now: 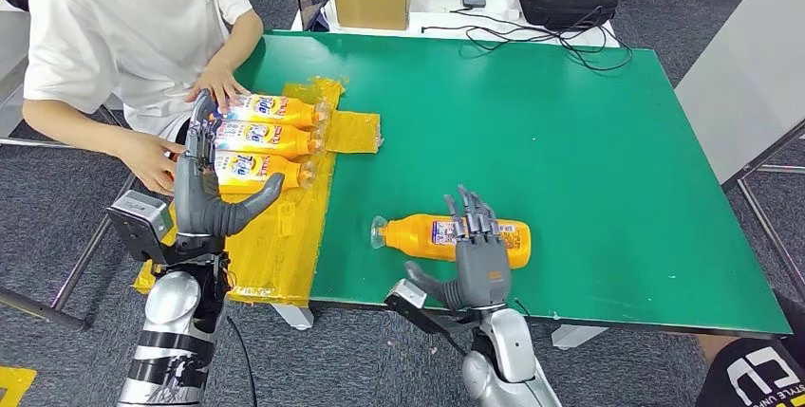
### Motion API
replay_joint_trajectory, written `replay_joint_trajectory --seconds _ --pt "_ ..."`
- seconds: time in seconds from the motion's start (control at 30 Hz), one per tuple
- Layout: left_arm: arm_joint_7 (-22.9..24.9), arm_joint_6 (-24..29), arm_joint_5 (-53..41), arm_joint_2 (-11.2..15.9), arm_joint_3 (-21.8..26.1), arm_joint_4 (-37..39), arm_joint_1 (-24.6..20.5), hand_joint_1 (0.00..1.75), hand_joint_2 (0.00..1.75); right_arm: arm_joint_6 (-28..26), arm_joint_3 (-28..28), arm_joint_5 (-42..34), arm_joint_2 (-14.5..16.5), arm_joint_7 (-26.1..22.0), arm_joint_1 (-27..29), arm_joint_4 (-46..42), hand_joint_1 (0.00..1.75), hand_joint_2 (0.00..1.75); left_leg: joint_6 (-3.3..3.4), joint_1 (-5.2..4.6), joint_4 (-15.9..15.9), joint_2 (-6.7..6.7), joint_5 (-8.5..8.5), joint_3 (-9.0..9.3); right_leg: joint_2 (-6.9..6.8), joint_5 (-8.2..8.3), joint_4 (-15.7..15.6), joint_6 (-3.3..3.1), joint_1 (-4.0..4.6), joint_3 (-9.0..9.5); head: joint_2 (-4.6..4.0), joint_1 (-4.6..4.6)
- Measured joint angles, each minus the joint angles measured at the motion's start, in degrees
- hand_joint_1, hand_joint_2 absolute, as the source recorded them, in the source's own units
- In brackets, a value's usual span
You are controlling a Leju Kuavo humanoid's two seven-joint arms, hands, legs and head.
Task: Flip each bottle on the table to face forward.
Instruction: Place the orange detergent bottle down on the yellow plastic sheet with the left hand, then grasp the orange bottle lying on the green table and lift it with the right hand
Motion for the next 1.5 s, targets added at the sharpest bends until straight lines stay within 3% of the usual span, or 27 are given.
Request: replay_joint_trajectory --seconds 0.2,0.5,0.73,1.13,1.17,1.3,1.5 --pt "1.4 0.3 0.1 -0.3 0.1 -1.1 0.7 0.0 1.75 6.6 -0.1 -2.1 -2.5 6.5 -3.6 2.0 0.0 1.75 0.0 0.02 0.0 0.0 0.01 0.0 0.0 0.01 0.0 0.0 0.02 0.0 0.0 -0.01" --pt "4.1 0.8 0.9 -1.0 0.0 -1.8 0.9 0.0 1.75 14.3 0.0 -1.9 -4.5 14.3 -11.4 18.3 0.0 1.75 0.02 0.01 0.0 0.0 0.02 0.01 -0.01 0.01 0.0 0.0 0.01 0.02 0.0 -0.01" --pt "4.3 1.5 0.7 -1.0 0.0 -1.8 1.1 0.0 1.75 16.2 0.0 -1.3 -5.4 16.2 -15.7 24.3 0.0 1.75 0.02 0.02 0.0 0.0 0.02 0.08 -0.01 0.0 0.0 0.0 0.01 0.07 0.0 -0.02" --pt "4.3 1.5 0.6 -1.0 0.0 -1.8 1.6 0.0 1.75 17.2 0.4 -0.1 -5.8 17.4 -17.7 26.8 0.0 1.75 0.06 0.01 0.0 -0.01 0.05 0.28 -0.01 0.02 0.0 0.02 0.0 0.3 0.0 -0.01" --pt "4.3 1.5 0.6 -1.0 0.0 -1.8 1.7 0.0 1.75 17.7 0.6 0.4 -5.8 17.9 -17.9 26.8 0.07 1.75 0.06 0.01 0.0 -0.01 0.05 0.29 -0.01 0.02 0.0 0.02 0.0 0.3 0.0 -0.01" --pt "4.3 1.6 0.5 -1.0 0.1 -2.3 2.4 0.0 1.75 20.5 1.5 1.8 -6.3 19.0 -18.9 27.2 1.71 1.75 0.06 0.01 0.0 0.0 0.05 0.31 -0.01 0.02 0.0 0.01 0.01 0.32 0.0 -0.01" --pt "4.1 1.6 0.3 -1.0 0.3 -2.6 2.9 0.0 1.75 28.4 3.0 1.6 -7.2 19.5 -21.9 29.9 1.75 1.75 0.06 0.01 0.0 -0.01 0.04 0.55 -0.01 0.0 0.0 0.01 0.0 0.51 0.0 -0.01"
